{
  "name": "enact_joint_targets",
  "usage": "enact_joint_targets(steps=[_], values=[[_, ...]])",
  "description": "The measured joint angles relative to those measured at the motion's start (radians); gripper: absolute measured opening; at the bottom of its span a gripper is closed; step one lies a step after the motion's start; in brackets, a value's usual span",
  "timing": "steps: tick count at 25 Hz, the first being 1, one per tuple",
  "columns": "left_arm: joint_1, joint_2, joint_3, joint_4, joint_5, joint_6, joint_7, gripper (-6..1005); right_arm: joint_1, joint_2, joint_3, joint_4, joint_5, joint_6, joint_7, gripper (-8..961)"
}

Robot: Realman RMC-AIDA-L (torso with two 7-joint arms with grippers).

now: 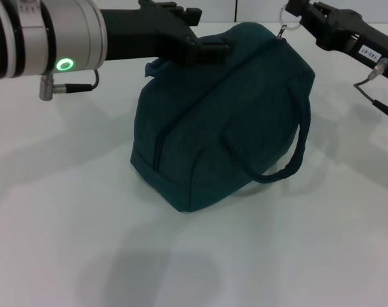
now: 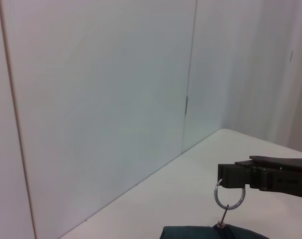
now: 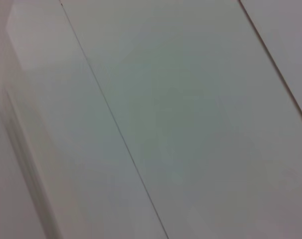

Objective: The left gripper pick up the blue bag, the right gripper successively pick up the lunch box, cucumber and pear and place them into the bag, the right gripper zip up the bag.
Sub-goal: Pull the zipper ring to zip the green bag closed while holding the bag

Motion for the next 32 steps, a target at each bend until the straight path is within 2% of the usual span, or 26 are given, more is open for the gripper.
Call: enact_joint_targets(steps=[5,8,12,17,30,32], values=[[-0.015,0.001,-0.021,-0.021,0.004,0.001,-0.014,744,0.000,0.001,0.000,0.000,0.000,0.000,0.000,17],[-0.037,0.002,-0.044,-0.072,0.003,0.004,-0.029,873,-0.001,0.001,0.000,0.000,0.000,-0.002,0.000,17],[-0.073,0.000,-0.073,-0.150,-0.002,0.030,-0.035,871,-0.001,0.001,0.000,0.001,0.000,-0.002,0.000,17],[-0.104,0.001,-0.079,-0.190,-0.004,0.055,-0.053,869,-0.001,0.001,0.000,0.008,0.000,-0.003,0.000,16],[-0.134,0.002,-0.105,-0.255,-0.008,0.081,-0.093,861,0.000,0.002,0.000,0.013,0.000,-0.007,0.000,16],[-0.134,0.002,-0.105,-0.257,-0.008,0.083,-0.086,815,-0.001,0.002,0.000,0.013,0.000,-0.008,0.000,16]])
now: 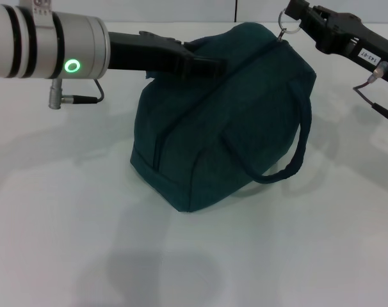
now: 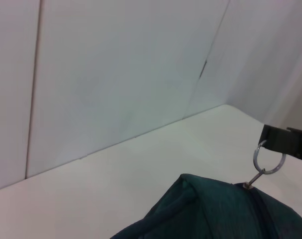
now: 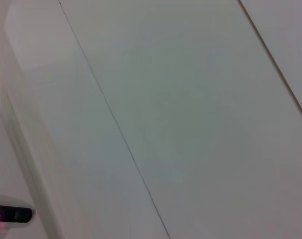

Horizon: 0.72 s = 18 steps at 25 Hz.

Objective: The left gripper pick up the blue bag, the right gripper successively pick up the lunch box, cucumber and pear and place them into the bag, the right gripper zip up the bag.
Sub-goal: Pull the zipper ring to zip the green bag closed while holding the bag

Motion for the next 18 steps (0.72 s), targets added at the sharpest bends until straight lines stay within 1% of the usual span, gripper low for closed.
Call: enact_joint_targets(steps=[3,6,11,18], values=[[0.000,0.002,0.000,-0.002,0.000,0.007,0.013,745,-0.002,0.000,-0.001,0.000,0.000,-0.001,0.000,16],[0.000,0.002,0.000,-0.002,0.000,0.011,0.013,541,-0.005,0.000,-0.001,0.000,0.000,-0.002,0.000,16],[0.000,0.002,0.000,-0.003,-0.010,0.016,0.017,303,-0.007,0.000,-0.001,0.004,0.000,-0.012,0.006,16],[0.010,-0.002,0.002,-0.003,-0.091,0.043,0.113,170,-0.007,0.002,-0.005,0.037,0.019,-0.027,0.047,16]])
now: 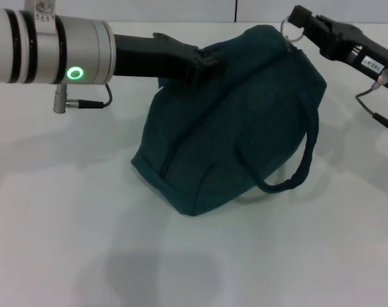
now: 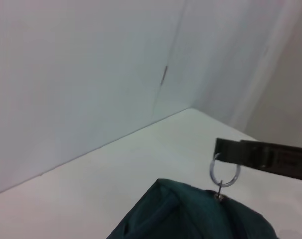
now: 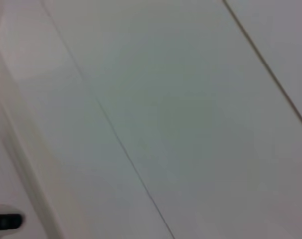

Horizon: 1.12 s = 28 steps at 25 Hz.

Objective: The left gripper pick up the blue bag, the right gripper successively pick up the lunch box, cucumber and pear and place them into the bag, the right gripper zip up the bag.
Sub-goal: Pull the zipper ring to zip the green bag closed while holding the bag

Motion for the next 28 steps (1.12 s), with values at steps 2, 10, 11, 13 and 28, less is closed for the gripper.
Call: enact_joint_targets(steps=[2,10,11,13,28], values=[[0.002,0.000,0.001,0.000,-0.006,0.001,0.014,132,0.002,0.000,0.002,0.018,0.005,0.000,0.016,17],[0.004,-0.001,0.010,0.000,-0.011,0.012,0.054,53,-0.005,-0.007,0.014,0.051,0.034,0.001,0.088,17],[0.004,-0.001,0.010,0.000,-0.012,0.016,0.056,53,-0.007,-0.008,0.018,0.054,0.034,0.001,0.095,17],[0.003,-0.001,0.010,0.000,-0.024,0.024,0.060,54,-0.010,-0.009,0.025,0.059,0.034,0.000,0.106,17],[0.002,0.003,-0.025,0.006,-0.089,0.102,0.121,50,-0.020,-0.021,0.044,0.106,0.044,-0.012,0.160,16]])
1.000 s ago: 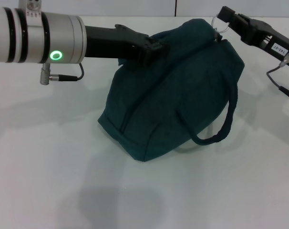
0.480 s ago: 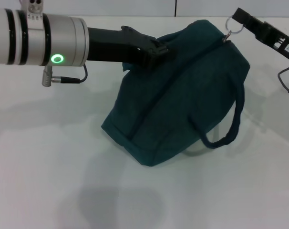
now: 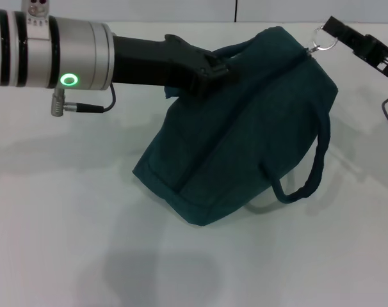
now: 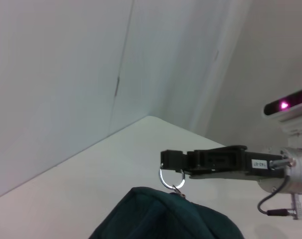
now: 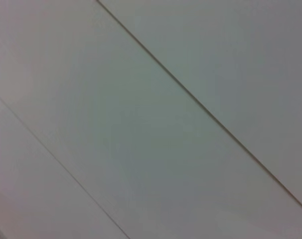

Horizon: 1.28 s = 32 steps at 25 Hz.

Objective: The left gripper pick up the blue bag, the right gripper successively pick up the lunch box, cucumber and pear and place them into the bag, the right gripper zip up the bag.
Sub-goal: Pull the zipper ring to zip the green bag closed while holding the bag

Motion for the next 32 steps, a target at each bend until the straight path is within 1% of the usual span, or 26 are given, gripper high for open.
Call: enact_joint_targets(steps=[3,6,10,15,23,32], values=[[-0.003,0.001,0.000,0.000,0.000,0.020,0.007,50,-0.005,-0.002,0.013,0.001,0.000,-0.012,0.001,17],[-0.005,0.001,-0.001,0.002,-0.007,0.040,0.016,50,-0.008,-0.009,0.015,0.001,0.000,-0.012,0.015,17],[-0.002,0.001,-0.003,0.006,-0.044,0.057,0.044,49,-0.009,-0.016,0.014,0.002,-0.005,-0.012,0.054,16],[0.007,0.001,-0.032,0.019,-0.102,0.092,0.073,49,-0.006,-0.026,0.005,0.021,-0.011,-0.013,0.117,16],[0.014,0.001,-0.076,0.030,-0.175,0.155,0.141,49,-0.012,-0.028,0.006,0.036,-0.012,-0.027,0.163,17],[0.017,0.001,-0.091,0.031,-0.244,0.160,0.190,50,-0.011,-0.028,0.006,0.043,-0.023,-0.023,0.181,33]])
